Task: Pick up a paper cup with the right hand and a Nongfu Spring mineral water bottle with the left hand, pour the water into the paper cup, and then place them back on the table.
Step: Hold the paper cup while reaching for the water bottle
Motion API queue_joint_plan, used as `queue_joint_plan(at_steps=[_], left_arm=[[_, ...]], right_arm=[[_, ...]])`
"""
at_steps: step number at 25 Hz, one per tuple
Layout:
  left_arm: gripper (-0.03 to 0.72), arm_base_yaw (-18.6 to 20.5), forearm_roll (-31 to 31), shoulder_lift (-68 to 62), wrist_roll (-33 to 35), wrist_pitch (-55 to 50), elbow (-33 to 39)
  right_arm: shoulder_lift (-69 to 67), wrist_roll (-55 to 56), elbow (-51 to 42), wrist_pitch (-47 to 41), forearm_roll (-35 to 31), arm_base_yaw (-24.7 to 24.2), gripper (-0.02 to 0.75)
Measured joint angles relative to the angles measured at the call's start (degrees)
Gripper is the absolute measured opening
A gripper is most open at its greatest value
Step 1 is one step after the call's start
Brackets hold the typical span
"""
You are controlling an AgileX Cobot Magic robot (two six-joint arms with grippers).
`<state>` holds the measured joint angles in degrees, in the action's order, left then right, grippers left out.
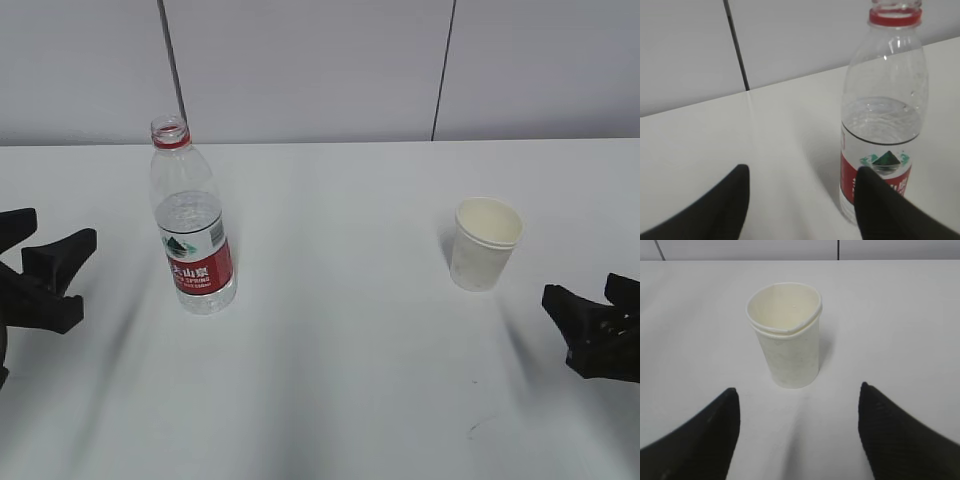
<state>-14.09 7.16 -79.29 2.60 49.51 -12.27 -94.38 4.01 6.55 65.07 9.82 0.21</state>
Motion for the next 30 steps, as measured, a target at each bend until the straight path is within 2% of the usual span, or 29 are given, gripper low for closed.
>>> queue_joint_plan(at_steps=[17, 24, 30], left_arm=[[0.418, 0.0, 0.0, 0.0, 0.0, 0.2, 0.0], [0.418, 0.0, 0.1, -2.1, 0.0, 0.3, 0.0], [0.418, 0.0, 2.6, -4.2, 0.0, 0.3, 0.0]], right_arm=[[0.0, 0.0, 0.1, 0.3, -0.4, 0.0, 0.552], [0.0, 0.1, 0.1, 0.3, 2.8, 0.0, 0.552], [0.0, 0.1, 0.1, 0.3, 2.7, 0.0, 0.552]])
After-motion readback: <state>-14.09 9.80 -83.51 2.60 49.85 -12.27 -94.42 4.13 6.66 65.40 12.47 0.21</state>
